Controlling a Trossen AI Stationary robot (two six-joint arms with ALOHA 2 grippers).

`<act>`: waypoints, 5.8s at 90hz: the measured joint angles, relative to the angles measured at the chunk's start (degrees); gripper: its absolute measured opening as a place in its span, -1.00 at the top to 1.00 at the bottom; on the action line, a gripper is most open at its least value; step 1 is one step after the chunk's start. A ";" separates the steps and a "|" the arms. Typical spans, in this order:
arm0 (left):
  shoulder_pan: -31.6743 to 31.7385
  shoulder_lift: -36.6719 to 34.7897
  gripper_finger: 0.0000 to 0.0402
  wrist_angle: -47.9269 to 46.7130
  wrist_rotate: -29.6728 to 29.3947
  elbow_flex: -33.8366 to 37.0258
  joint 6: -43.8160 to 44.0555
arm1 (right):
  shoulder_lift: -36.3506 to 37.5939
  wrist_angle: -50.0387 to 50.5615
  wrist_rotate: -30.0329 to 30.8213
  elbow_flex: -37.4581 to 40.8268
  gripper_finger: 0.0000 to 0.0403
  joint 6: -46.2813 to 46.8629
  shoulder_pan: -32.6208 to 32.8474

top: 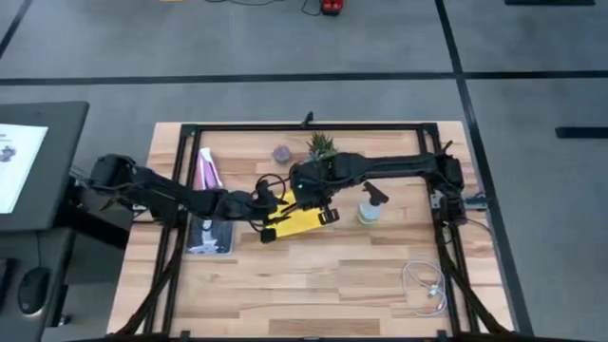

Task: Apply microfiber cloth
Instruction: Wipe the cellphone with the microfiber cloth

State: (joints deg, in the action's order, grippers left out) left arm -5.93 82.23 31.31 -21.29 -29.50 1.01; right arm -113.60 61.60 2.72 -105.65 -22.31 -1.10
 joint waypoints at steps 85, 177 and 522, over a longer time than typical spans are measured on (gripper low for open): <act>0.21 0.75 0.48 0.93 1.17 -2.93 -0.14 | -0.14 0.87 -0.15 -0.04 0.90 -0.02 0.23; 0.02 1.43 0.27 -17.48 1.46 -8.44 -0.90 | -0.11 3.15 -0.15 -0.04 0.90 1.14 -0.17; -18.65 -53.19 0.98 -37.41 -18.37 17.38 45.80 | 20.74 -59.88 8.10 32.15 0.99 2.71 0.61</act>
State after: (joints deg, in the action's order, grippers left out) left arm -24.58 29.04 -6.10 -39.66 -12.12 46.81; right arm -92.86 1.73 10.82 -73.49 -19.59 -0.49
